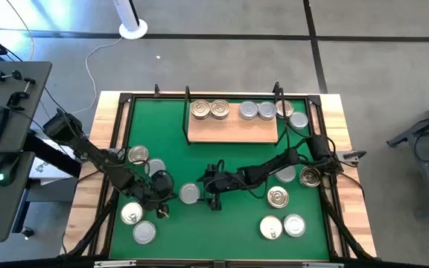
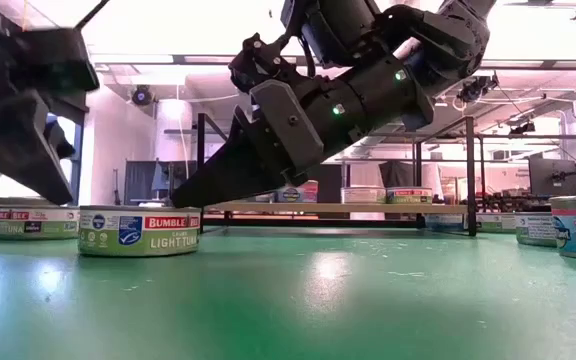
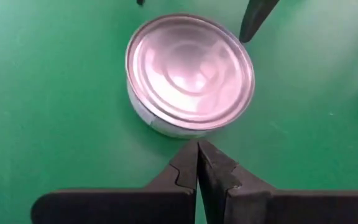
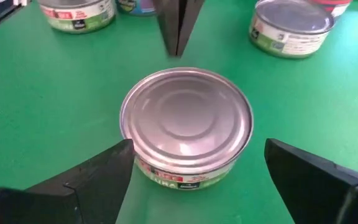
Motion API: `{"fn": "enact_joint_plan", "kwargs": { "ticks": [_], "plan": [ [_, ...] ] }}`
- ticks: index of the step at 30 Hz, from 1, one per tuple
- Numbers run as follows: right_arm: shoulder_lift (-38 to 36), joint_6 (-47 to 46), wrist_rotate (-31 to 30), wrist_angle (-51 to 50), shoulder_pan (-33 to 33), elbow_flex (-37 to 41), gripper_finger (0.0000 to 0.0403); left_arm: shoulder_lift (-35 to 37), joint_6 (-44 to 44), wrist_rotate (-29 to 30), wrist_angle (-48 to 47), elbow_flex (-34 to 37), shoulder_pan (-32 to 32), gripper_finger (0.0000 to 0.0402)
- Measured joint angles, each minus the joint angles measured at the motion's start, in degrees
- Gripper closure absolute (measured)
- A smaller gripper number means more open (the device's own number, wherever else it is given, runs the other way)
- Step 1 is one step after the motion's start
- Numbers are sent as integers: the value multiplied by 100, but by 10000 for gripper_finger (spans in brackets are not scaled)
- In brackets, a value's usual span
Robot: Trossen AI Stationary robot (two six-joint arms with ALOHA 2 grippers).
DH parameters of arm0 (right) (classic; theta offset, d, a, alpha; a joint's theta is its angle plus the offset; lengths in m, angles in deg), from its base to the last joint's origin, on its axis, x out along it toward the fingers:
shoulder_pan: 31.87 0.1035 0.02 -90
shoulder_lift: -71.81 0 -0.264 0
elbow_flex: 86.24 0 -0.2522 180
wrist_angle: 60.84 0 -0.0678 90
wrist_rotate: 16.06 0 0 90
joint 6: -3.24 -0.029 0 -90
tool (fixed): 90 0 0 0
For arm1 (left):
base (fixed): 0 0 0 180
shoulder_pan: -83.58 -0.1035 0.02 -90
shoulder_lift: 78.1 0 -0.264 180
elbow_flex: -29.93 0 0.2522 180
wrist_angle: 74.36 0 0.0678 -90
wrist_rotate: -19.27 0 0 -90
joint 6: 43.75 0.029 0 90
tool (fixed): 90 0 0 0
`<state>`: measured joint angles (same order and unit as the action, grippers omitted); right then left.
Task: Stack canned seafood by type on shelf
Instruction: Put the green tuna can on the shelf and align with the other green tuna can
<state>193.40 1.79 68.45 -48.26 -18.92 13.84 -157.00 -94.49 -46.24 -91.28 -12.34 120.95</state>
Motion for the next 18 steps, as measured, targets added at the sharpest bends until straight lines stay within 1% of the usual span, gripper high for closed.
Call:
{"fn": "enact_joint_plan", "kwargs": {
  "ticks": [3, 10, 14, 18],
  "plan": [
    [3, 2, 12, -43, 4, 0, 50, -404, 31, 20, 743, 132, -73, 401],
    [100, -20, 323, -132, -67, -7, 50, -1203, 294, 13, 1675, 147, -293, 401],
    [141, -55, 465, -142, -109, -7, 49, -1410, 338, 45, 1871, 149, -340, 401],
    [148, -106, 523, -161, -133, -7, 47, -1432, 343, 140, 1930, 149, -329, 401]
  ]
}}
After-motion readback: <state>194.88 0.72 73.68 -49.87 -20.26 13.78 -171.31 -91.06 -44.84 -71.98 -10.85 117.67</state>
